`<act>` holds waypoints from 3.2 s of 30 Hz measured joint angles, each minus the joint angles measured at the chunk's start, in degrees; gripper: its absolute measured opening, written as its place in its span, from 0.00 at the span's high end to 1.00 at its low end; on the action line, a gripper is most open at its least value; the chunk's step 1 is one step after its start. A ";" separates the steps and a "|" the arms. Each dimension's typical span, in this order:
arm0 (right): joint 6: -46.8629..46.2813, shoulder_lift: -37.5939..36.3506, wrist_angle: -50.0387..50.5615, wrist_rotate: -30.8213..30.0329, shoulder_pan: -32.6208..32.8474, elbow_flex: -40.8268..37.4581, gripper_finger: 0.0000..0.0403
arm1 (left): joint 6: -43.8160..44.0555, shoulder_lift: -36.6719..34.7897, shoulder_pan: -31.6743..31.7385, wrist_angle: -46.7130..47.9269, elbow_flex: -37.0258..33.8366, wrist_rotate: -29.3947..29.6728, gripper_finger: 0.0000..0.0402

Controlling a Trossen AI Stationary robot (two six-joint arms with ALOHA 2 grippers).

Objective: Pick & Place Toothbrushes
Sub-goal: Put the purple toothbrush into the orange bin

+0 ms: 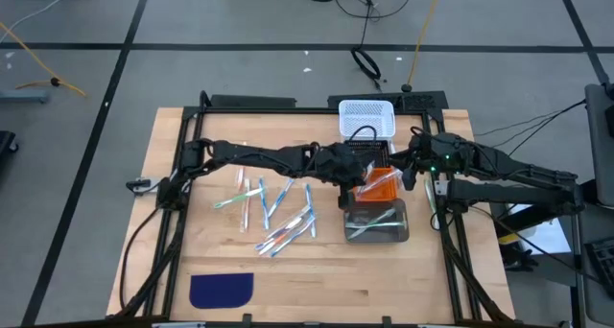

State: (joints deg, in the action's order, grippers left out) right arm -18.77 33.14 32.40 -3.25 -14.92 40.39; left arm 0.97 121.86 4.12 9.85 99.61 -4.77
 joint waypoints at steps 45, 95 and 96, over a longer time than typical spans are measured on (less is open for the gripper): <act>0.58 2.69 -0.91 -1.49 0.00 0.01 0.81 | 0.65 3.65 0.13 0.35 -0.02 4.89 0.74; -13.99 14.96 17.84 -7.19 -15.33 -0.01 0.81 | -0.52 3.65 -1.64 -2.34 -0.02 4.90 0.51; -13.48 15.68 17.83 -7.20 -16.67 -0.01 0.81 | -0.50 3.65 -1.64 -2.36 -0.02 4.89 0.51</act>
State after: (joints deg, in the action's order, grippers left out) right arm -32.26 48.82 50.22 -10.44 -31.59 40.38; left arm 0.47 125.51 2.48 7.49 99.59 0.12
